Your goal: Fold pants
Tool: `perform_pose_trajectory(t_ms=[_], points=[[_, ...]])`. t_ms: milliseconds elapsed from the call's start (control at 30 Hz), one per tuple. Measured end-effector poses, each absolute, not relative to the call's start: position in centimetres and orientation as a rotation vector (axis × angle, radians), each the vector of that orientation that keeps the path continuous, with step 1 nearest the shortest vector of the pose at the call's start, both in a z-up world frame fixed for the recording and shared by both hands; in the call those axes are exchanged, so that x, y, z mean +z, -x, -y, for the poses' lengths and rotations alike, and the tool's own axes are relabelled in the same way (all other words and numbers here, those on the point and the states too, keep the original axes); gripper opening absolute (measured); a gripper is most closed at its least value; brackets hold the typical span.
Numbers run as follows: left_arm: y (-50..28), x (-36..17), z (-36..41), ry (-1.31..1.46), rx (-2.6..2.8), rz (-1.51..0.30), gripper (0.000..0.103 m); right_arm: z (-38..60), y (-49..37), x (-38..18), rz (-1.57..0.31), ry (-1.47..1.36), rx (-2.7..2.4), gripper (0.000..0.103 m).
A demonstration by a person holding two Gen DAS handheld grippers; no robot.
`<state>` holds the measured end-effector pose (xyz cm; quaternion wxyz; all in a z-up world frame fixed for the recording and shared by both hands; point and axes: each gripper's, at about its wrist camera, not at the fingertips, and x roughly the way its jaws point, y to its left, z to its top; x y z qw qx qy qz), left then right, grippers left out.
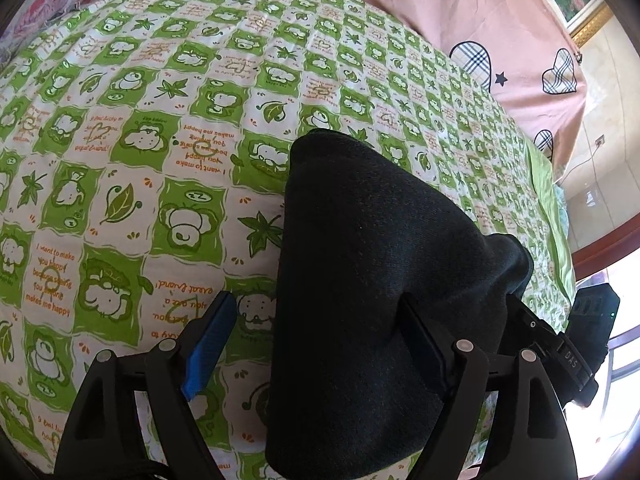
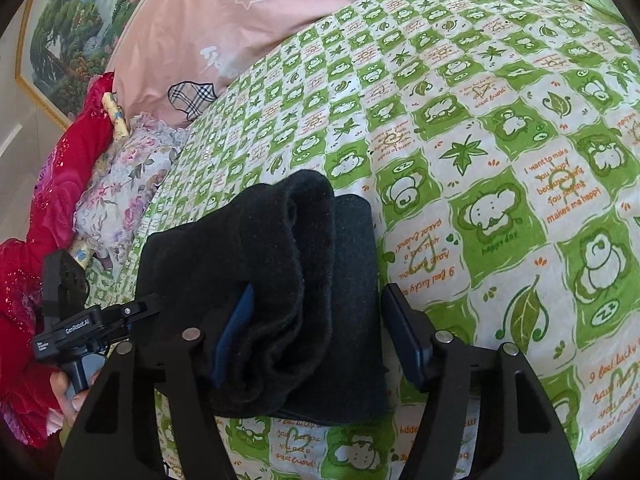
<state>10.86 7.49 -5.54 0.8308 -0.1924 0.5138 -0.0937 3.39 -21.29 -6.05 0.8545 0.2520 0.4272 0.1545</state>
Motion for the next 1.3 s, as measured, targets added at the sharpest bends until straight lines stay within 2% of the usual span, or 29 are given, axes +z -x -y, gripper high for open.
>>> perform_pose_trajectory(t_ms=[133, 233, 367, 567, 1000, 1300], points=[[-11.3, -5.7, -7.1, 0.378, -0.203, -1.084, 0.080, 21.4, -3.4, -6.1, -0.897, -0.535, 0.336, 0.064], [-11.4, -5.8, -7.0, 0.378, -0.222, -1.079, 0.073, 21.4, -3.5, -6.2, -0.896, -0.537, 0.342, 0.064], [-11.3, -5.7, -6.6, 0.388, -0.257, -1.075, 0.056, 21.4, -3.3, -6.2, -0.891, -0.541, 0.343, 0.064], [-11.4, -5.7, -6.6, 0.386, -0.257, -1.074, 0.052, 21.4, -3.2, -6.2, -0.893, -0.539, 0.347, 0.062], [-9.7, -2.9, -6.1, 0.326, -0.234, -1.040, 0.033, 20.2, -2.1, -4.0, -0.853, -0.525, 0.370, 0.046], [-8.8, 0.2, -8.6, 0.334, -0.203, -0.967, 0.032, 18.4, -3.3, -1.1, -0.802, -0.505, 0.433, 0.044]])
